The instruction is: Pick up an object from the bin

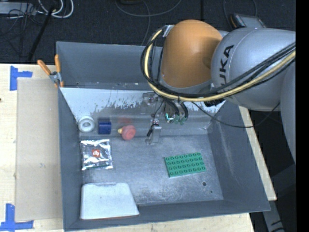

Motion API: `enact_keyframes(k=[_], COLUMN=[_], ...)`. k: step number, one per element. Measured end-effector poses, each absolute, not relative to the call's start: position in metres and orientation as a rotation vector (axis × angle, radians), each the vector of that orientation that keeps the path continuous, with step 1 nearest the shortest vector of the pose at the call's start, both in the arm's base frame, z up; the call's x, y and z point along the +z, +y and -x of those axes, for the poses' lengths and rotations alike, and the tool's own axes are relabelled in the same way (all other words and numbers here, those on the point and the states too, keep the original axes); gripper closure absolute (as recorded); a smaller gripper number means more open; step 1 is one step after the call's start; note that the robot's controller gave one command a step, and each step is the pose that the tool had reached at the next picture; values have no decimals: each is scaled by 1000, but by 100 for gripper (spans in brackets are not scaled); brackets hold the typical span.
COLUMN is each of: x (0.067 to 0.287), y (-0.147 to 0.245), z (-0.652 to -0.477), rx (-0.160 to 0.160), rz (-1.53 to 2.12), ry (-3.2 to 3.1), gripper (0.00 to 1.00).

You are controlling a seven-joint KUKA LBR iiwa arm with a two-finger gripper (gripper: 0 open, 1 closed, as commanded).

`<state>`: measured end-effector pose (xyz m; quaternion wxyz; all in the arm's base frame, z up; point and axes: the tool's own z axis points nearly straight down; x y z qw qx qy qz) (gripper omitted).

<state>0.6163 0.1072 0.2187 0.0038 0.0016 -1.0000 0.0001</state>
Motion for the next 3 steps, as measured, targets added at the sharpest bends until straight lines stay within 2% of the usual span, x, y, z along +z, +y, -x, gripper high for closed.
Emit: enact_keyframes(k=[1, 2, 3], x=[121, 66, 70], y=[179, 225, 222], z=[-605, -585, -588], rx=[-1, 1, 0], rz=[-334, -318, -308], ry=[-3117, -3119, -3125], gripper=[0, 0, 100])
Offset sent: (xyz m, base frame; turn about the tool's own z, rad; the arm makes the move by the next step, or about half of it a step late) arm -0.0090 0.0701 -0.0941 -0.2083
